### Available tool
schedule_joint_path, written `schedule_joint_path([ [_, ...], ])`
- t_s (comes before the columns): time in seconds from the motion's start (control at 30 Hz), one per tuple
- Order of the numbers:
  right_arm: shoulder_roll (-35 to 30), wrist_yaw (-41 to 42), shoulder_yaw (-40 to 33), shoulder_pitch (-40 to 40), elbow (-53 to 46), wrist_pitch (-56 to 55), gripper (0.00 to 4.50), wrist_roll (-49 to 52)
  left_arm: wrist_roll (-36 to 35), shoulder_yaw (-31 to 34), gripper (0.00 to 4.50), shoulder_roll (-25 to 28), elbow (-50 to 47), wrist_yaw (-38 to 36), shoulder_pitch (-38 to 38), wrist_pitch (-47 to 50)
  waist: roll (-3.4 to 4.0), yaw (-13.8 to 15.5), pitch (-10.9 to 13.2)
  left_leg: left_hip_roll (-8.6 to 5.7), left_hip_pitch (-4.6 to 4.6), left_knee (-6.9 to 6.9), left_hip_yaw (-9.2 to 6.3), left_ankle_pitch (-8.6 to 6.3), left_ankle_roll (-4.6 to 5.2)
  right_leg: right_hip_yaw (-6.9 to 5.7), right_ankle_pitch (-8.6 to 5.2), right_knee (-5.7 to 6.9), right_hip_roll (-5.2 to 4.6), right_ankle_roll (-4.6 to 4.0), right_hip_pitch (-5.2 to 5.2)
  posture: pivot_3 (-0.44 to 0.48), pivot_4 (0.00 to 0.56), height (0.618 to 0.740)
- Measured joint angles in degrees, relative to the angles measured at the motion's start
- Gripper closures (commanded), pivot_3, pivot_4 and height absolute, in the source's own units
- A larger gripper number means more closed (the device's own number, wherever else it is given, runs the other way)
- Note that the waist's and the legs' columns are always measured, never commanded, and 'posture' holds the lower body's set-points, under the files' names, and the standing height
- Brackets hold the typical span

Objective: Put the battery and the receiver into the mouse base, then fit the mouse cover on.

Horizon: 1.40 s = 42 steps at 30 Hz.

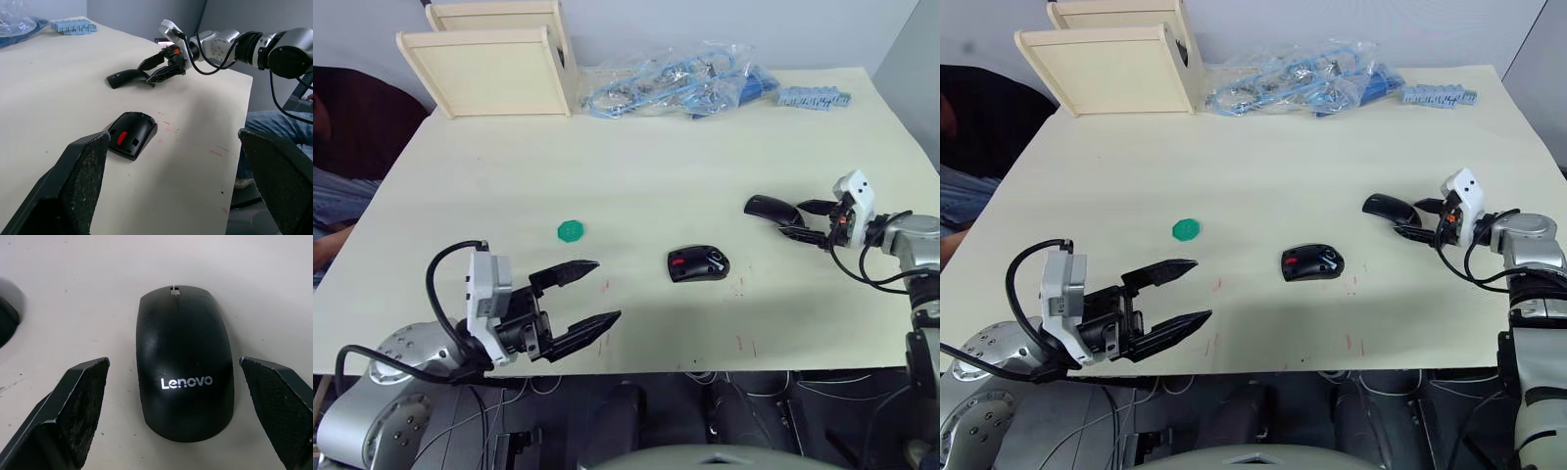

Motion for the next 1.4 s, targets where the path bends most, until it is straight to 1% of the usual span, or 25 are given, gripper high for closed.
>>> schedule_joint_path([
  [0.3,0.8,-0.3,0.0,-1.1,2.3,-1.4,0.0,-1.1,0.2,-0.4,0.01,0.5,0.0,0.5,0.4,-0.9,0.01,0.0,0.0,0.0,0.0,-0.01,0.0,0.0,0.0,0.0,0.0,0.0,0.0,0.0,0.0,0.0,0.15,0.74],
  [0.57,0.8,-0.6,0.0,-2.6,4.1,-2.0,0.0,-1.9,0.2,-1.4,0.01,1.3,0.0,0.4,-0.9,-1.0,0.03,-0.1,0.0,0.0,0.0,-0.02,0.0,0.0,0.0,0.0,0.0,0.0,0.01,0.0,0.0,0.0,0.15,0.74],
  [1.4,0.8,-0.3,0.0,-4.4,9.4,-4.7,0.0,-3.8,0.9,-1.8,0.01,1.4,0.2,-1.5,-0.9,-2.2,0.05,-0.2,0.0,0.0,0.01,-0.04,0.02,0.0,0.0,0.02,0.0,-0.01,0.01,-0.01,-0.01,0.0,0.15,0.74],
])
